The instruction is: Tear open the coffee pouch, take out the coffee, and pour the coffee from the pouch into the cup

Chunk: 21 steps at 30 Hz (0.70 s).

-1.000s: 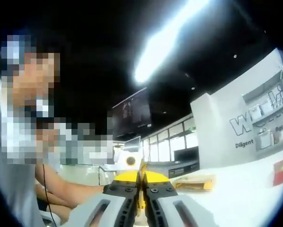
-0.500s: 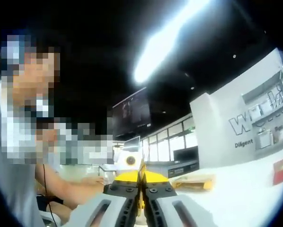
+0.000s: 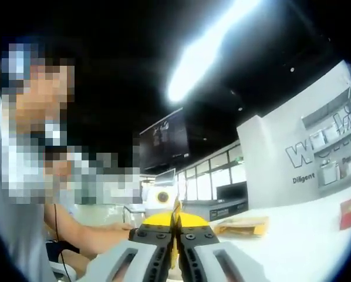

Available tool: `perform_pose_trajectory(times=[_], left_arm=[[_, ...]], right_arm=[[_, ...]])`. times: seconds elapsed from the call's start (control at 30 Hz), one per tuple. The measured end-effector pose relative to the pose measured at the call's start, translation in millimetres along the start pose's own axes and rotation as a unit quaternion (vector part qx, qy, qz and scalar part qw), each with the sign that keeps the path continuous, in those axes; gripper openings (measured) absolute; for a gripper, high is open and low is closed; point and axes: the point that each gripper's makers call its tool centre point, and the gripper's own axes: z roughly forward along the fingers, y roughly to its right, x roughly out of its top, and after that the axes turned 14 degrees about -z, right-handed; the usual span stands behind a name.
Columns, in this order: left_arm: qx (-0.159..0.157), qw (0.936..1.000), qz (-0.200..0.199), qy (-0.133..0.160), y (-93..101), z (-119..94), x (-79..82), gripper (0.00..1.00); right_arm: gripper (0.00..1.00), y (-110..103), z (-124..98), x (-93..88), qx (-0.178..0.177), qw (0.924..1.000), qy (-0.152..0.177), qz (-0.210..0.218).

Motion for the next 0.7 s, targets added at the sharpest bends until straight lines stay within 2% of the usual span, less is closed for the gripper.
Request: perform_pose_trajectory(times=[0.2,0.23,0.3,0.37,0.57,0.63,0.67,0.7], left_arm=[[0.0,1.0,0.002,-0.002,1.7,0.5,0.9,0.06],[0.008,0.9999,0.008,0.001,-0.6,-0.1,2.2,0.05],[0.004,1.0,0.0,-0.005,1.4,-0.8,1.0,0.03],[0.013,0.9998,0.012,-0.003,0.2,-1.7,1.8,0.03],[0.008,0.9999,-0.01,-0.009,0.1,-4.1,1.4,0.03],[0.006,1.0,-0.006,-0.004,-0.3,-3.9,1.8,0.04],[0.009,0.9999,0.014,0.0,-1.4,-3.5,2.7,0.05],[0.007,0.9999,0.008,-0.001,-0.2,-3.4,1.7,0.06]], right_arm=[[0.02,-0.9,2.3,-3.0,0.003,1.0,-0.004,0.0],[0.02,-1.1,2.4,-2.7,0.003,1.0,-0.003,0.0],[0.02,-1.3,3.5,-3.0,0.004,1.0,-0.005,-0.001],[0.02,-1.2,4.6,-2.7,0.003,1.0,-0.003,-0.002],[0.02,-2.4,6.8,-3.7,0.005,1.0,-0.005,-0.002],[0.02,-2.8,7.3,-3.0,0.005,1.0,-0.004,-0.002],[0.02,-2.3,7.4,-3.0,0.004,1.0,-0.006,-0.005],[0.02,-1.9,7.2,-2.7,0.003,1.0,-0.006,-0.005]])
